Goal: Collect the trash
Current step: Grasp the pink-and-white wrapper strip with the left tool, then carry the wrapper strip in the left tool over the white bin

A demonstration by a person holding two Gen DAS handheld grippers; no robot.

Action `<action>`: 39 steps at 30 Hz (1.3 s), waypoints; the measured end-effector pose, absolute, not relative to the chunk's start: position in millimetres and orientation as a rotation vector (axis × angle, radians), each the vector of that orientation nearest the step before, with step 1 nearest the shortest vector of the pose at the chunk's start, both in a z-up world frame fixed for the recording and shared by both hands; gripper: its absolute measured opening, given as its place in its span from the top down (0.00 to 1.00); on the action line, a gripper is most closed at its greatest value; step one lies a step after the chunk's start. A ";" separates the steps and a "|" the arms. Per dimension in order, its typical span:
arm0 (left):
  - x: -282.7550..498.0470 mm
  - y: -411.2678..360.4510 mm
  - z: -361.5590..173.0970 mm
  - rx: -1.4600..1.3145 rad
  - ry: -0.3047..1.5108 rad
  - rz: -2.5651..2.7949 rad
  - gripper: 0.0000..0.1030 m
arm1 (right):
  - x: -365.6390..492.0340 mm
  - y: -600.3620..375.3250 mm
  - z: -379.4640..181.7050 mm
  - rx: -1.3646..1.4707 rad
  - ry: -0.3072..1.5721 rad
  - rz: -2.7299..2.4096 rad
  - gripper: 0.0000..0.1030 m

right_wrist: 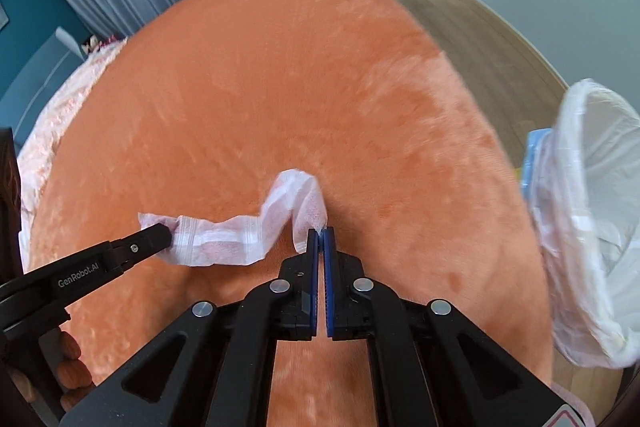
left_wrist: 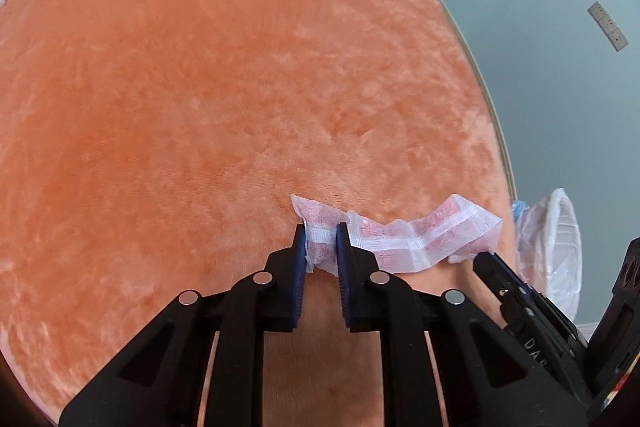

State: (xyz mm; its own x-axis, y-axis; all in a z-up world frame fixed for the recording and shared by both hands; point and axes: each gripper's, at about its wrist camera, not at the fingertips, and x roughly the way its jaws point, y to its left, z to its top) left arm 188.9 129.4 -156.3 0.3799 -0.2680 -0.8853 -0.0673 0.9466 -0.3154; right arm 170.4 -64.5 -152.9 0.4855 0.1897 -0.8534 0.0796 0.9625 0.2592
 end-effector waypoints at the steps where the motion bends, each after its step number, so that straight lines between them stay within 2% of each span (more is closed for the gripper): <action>1: 185.2 129.6 -149.3 -0.325 1.168 -0.133 0.86 | 165.7 -67.9 -145.6 0.285 1.049 0.064 0.98; 9: 157.3 113.4 -97.2 -0.332 1.082 -0.185 0.86 | 124.9 -97.3 -85.6 0.296 0.914 0.027 0.98; 22: 119.1 45.6 -20.6 -0.219 0.952 -0.297 0.86 | 60.3 -173.2 -22.3 0.375 0.745 -0.081 0.98; 39: 97.1 -76.0 22.1 -0.065 0.887 -0.469 0.86 | 5.2 -279.2 17.1 0.470 0.600 -0.240 0.98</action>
State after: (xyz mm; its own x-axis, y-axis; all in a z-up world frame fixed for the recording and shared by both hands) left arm 97.1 -76.1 22.1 0.5376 -0.4202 -0.7310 0.3670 0.8972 -0.2458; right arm 5.2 -279.2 17.1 0.8020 -0.0818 -0.5918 0.3493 0.8678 0.3534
